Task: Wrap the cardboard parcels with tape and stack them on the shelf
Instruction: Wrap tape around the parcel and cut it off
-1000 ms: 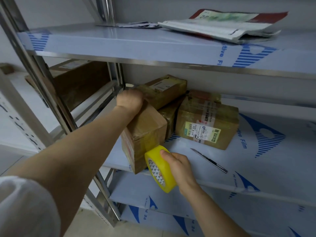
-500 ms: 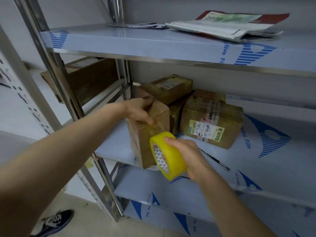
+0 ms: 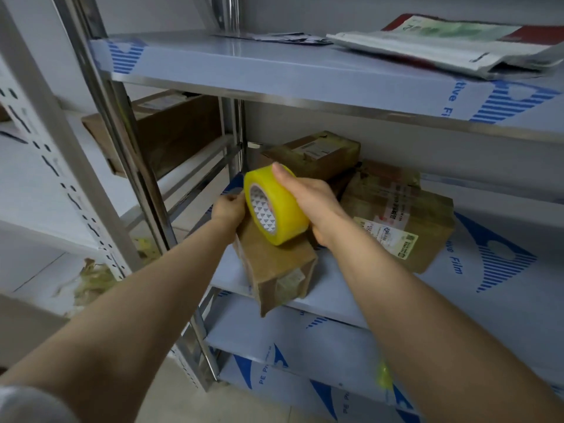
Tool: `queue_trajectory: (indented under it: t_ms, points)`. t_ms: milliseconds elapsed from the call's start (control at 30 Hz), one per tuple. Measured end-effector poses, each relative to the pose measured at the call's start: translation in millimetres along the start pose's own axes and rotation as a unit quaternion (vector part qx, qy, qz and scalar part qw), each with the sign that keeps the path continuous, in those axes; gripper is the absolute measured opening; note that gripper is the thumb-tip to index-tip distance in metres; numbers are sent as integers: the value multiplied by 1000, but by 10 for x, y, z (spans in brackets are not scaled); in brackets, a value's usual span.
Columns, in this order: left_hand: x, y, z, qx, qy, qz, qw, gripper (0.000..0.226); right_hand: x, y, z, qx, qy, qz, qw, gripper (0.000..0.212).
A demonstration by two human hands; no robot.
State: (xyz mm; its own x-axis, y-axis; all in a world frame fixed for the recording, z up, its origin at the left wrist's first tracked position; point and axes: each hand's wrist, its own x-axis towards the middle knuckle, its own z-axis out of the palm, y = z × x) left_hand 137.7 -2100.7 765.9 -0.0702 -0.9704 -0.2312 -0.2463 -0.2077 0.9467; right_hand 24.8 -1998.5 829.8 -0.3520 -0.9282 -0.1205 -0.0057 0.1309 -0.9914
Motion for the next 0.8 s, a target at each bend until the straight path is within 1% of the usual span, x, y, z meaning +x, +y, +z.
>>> queue_trajectory:
  t_ms: [67, 133, 200, 300, 367, 400, 467, 567, 700, 733, 767, 800]
  points:
    - [74, -46, 21, -2, 22, 3, 1000, 29, 60, 85, 48, 0, -28, 8, 1000, 31]
    - [123, -47, 49, -1, 26, 10, 1000, 27, 88, 129, 38, 26, -41, 7, 999, 22]
    - [139, -47, 66, -4, 25, 17, 1000, 27, 46, 101, 28, 47, -36, 16, 998, 25]
    - [154, -60, 68, -4, 30, 29, 999, 26, -179, -6, -2, 23, -24, -5, 999, 27]
    - [159, -62, 61, 2, 32, 30, 999, 19, -456, -51, -67, 18, -34, -19, 999, 27]
    - [152, -57, 54, 2, 35, 27, 999, 21, -613, -49, -123, 13, -43, -19, 999, 26]
    - [151, -57, 53, 4, 37, 24, 999, 25, -927, 0, -248, -24, -49, -7, 998, 31]
    - [145, -73, 61, 5, 27, 26, 999, 23, -1268, 197, -384, -75, -31, 24, 996, 40]
    - [160, -69, 76, -15, 14, 20, 1000, 21, -1387, 674, -386, -104, -1, 61, 993, 67]
    - [156, -69, 81, -9, 12, 25, 1000, 22, -1387, 804, -363, -101, 6, 68, 993, 66]
    - [149, -60, 90, 8, 11, 33, 999, 22, -1378, 926, -335, -94, 17, 73, 993, 57]
    - [162, -60, 95, 56, 16, 51, 997, 21, -1363, 1042, -306, -82, 28, 75, 993, 47]
